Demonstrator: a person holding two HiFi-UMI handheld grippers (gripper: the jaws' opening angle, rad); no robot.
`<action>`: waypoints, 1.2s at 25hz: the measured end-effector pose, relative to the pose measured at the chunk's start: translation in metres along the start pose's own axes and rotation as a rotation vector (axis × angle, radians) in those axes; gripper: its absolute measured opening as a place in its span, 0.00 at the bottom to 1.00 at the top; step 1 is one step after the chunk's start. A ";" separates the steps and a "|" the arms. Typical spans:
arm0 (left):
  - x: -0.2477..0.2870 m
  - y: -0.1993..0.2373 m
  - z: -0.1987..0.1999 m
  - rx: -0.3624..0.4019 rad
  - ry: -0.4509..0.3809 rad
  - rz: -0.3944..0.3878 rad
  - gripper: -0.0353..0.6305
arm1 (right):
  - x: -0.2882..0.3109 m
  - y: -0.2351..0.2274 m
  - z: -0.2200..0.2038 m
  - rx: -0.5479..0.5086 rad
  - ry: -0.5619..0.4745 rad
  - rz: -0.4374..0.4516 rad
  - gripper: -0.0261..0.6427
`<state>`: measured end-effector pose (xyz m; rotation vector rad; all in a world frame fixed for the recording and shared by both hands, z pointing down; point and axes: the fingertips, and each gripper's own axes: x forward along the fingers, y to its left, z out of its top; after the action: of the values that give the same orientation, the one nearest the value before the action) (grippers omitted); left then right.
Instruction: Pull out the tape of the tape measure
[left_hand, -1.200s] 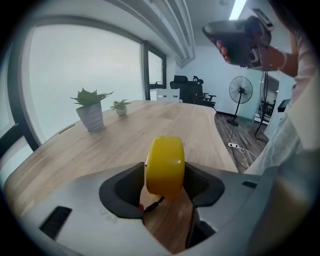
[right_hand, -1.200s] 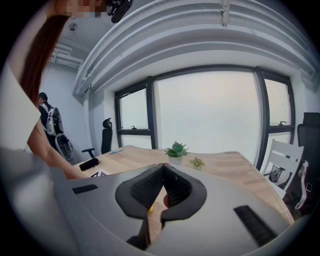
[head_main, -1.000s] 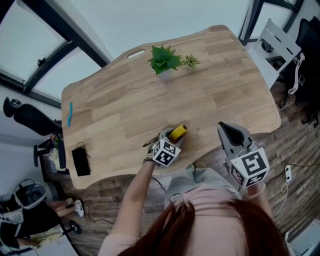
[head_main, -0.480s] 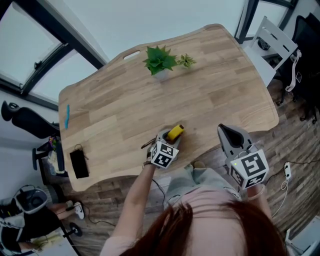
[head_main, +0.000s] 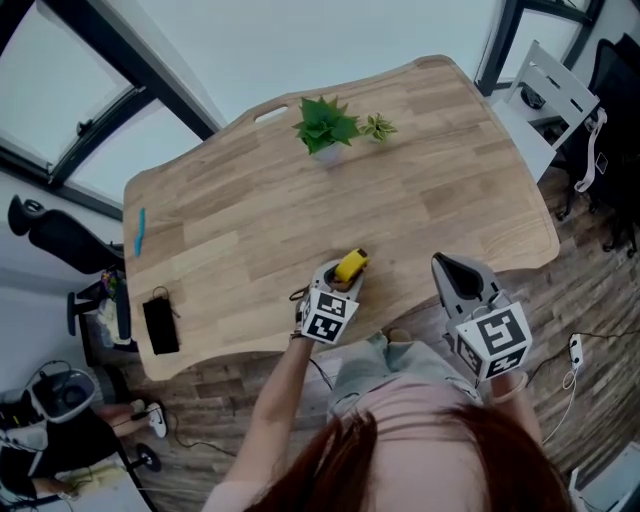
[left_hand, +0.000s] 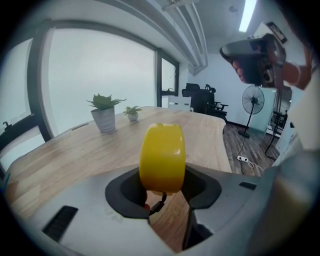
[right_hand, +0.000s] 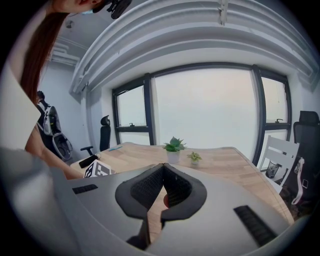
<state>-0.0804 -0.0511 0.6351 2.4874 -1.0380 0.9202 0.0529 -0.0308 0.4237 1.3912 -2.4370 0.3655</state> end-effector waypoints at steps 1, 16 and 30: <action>-0.004 0.001 0.004 -0.006 -0.004 0.005 0.30 | 0.000 0.001 0.000 0.000 -0.002 0.006 0.04; -0.061 0.009 0.071 0.008 -0.141 0.074 0.30 | 0.019 0.021 0.020 0.048 -0.058 0.133 0.04; -0.111 0.000 0.116 0.058 -0.208 0.034 0.30 | 0.048 0.043 0.037 0.203 -0.054 0.294 0.04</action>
<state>-0.0884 -0.0486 0.4752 2.6662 -1.1356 0.7218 -0.0127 -0.0608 0.4059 1.1269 -2.7183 0.6683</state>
